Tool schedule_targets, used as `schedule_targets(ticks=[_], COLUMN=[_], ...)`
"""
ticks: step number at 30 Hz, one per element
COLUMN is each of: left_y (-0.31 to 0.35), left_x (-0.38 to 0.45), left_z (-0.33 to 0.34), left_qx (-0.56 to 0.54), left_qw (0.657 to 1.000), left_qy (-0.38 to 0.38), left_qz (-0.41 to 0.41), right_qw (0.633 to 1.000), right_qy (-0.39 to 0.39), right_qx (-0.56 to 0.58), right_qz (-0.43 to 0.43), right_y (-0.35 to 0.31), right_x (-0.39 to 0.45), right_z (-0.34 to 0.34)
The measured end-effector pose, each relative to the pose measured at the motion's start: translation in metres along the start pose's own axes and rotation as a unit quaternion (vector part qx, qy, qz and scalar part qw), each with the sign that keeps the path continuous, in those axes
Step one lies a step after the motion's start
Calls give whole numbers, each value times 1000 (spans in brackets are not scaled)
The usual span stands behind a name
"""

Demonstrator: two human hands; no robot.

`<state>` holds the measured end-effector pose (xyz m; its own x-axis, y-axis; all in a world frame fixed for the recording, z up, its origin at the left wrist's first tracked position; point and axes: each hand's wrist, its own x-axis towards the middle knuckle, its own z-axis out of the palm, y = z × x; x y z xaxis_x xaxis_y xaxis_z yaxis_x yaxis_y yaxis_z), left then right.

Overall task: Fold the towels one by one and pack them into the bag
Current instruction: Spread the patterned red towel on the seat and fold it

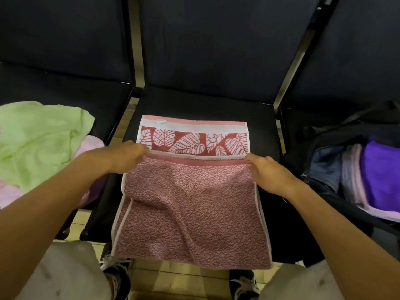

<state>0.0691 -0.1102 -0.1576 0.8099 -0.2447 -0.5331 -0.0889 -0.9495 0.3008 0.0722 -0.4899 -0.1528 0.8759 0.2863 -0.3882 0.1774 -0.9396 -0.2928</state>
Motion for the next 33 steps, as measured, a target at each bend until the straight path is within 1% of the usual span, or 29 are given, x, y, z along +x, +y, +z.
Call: schedule_targets(ticks=[4, 7, 10, 15, 17, 21, 23, 30, 33], left_y=[2, 7, 9, 0, -2, -1, 0, 2, -1], left_x=[-5, -8, -1, 7, 10, 18, 23, 39, 45], left_z=[-28, -43, -48, -49, -48, -48, -48, -47, -49], left_qx=[-69, -115, -91, -49, -32, -27, -25, -16, -21], left_qw=[996, 989, 987, 983, 980, 964, 959, 959, 952], left_qy=[58, 96, 133, 174, 195, 258, 276, 266, 282], left_qz=[12, 10, 11, -13, -31, -61, -66, -96, -116], right_qw=[988, 973, 957, 947, 944, 942, 942, 939, 936], right_qy=[105, 167, 209, 264, 275, 285, 285, 289, 298], right_qx=[108, 158, 202, 185, 181, 179, 175, 183, 183], right_qz=[-32, -26, -10, 0, 5, 15, 18, 23, 27], right_y=[21, 23, 22, 15, 14, 15, 19, 18, 10], right_x=[8, 13, 21, 36, 44, 58, 62, 76, 84], right_z=[-5, -13, -16, -19, -20, -22, -22, -17, -16])
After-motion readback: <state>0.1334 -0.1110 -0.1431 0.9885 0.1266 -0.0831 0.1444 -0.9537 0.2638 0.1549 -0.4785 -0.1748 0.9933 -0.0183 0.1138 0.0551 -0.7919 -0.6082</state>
